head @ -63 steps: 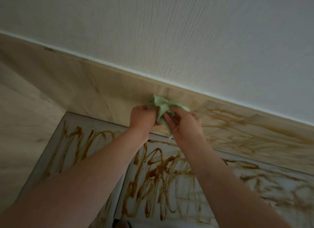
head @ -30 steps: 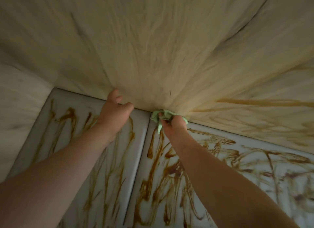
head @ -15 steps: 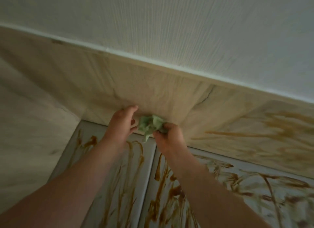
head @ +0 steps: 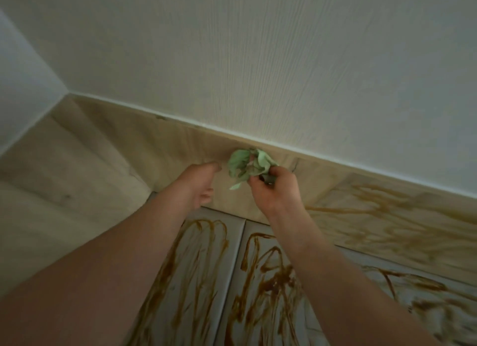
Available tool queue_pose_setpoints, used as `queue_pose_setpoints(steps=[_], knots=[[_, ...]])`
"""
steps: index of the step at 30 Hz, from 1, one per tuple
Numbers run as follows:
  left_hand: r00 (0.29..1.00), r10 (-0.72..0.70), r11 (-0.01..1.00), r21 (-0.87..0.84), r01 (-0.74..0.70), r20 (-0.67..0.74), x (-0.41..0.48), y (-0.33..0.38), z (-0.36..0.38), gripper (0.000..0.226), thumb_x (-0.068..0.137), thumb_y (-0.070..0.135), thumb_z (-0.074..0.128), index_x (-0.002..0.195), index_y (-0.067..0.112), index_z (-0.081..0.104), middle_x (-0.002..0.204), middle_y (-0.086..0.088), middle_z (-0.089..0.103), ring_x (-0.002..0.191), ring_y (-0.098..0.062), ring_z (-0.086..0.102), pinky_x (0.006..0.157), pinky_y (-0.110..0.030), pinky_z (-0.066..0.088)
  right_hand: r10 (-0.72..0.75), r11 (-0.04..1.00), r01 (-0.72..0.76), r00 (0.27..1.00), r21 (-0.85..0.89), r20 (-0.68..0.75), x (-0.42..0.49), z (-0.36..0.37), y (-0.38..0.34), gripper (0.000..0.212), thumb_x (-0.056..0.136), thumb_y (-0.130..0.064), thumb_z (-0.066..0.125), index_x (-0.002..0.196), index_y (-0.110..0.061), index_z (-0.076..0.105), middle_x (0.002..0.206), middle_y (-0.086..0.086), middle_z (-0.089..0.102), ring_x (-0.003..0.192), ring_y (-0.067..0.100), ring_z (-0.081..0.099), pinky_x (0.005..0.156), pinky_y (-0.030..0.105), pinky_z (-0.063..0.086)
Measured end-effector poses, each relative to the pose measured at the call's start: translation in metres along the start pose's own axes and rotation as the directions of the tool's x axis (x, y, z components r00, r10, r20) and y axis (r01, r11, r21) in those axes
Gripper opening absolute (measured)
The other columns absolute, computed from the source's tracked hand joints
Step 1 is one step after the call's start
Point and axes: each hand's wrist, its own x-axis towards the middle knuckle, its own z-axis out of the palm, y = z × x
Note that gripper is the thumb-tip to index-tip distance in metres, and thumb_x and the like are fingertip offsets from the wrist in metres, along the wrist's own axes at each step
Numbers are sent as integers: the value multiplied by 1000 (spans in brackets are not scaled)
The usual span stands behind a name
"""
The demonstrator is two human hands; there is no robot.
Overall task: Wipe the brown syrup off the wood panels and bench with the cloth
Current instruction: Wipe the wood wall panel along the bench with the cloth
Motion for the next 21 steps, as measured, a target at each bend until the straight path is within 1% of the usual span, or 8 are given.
queue_pose_setpoints(steps=[3, 6, 8, 10, 14, 16, 18, 21], knots=[[996, 5, 1000, 22, -7, 91, -38, 13, -8, 36, 98, 35, 58, 125, 11, 62, 119, -8, 68, 106, -27, 65, 92, -37, 53, -74, 997, 76, 993, -20, 91, -46, 8, -4, 31, 100, 2, 45, 126, 8, 60, 128, 22, 65, 108, 29, 67, 88, 34, 60], [990, 66, 998, -16, -64, 126, -85, 26, -8, 26, 101, 30, 51, 109, 10, 65, 107, -8, 74, 97, -25, 69, 89, -37, 54, -46, 946, 105, 980, -307, 194, -94, 2, -3, 39, 98, -1, 42, 134, 6, 56, 109, 20, 70, 91, 28, 69, 70, 35, 61], [987, 94, 993, -81, -84, 128, -122, 34, -5, 23, 101, 33, 49, 95, 16, 63, 87, -6, 69, 76, -22, 65, 75, -33, 51, 28, 837, 131, 960, -532, 280, -127, -2, -5, 47, 96, -1, 39, 141, 1, 51, 111, 20, 68, 92, 28, 68, 69, 36, 58], [983, 118, 987, -125, -101, 141, -147, 41, -1, 31, 101, 41, 50, 85, 18, 63, 78, -5, 64, 67, -21, 59, 67, -32, 44, 107, 753, 147, 934, -641, 340, -148, -3, -7, 48, 96, 3, 33, 137, -6, 57, 117, 22, 69, 99, 31, 69, 71, 39, 59], [950, 257, 950, -229, -214, 178, -210, 38, 10, 42, 97, 47, 52, 92, 11, 72, 87, -11, 70, 79, -24, 68, 76, -32, 52, 208, 573, 247, 878, -782, 430, -183, 1, -26, 57, 91, 11, 32, 136, -7, 62, 127, 26, 67, 117, 40, 65, 84, 48, 60], [928, 320, 944, -153, -293, 193, -234, 35, 15, 38, 92, 46, 53, 97, 15, 75, 93, -8, 70, 87, -22, 65, 81, -34, 50, 208, 452, 329, 865, -829, 456, -192, 2, -36, 55, 92, 10, 36, 135, -11, 63, 120, 22, 70, 110, 37, 67, 76, 44, 60], [929, 356, 934, -32, -355, 100, -263, 29, 21, 22, 88, 38, 56, 89, 21, 71, 80, 0, 63, 79, -17, 59, 70, -30, 47, 252, 349, 402, 830, -847, 498, -209, 3, -49, 52, 94, 9, 39, 132, -15, 64, 115, 16, 73, 104, 30, 69, 74, 39, 59], [910, 408, 913, 68, -403, -76, -306, 19, 33, 7, 75, 28, 62, 77, 23, 67, 76, 1, 58, 77, -18, 56, 70, -30, 45, 376, 184, 495, 763, -849, 526, -230, 1, -65, 47, 93, 6, 47, 121, -25, 67, 112, 10, 75, 99, 22, 73, 77, 36, 60]])
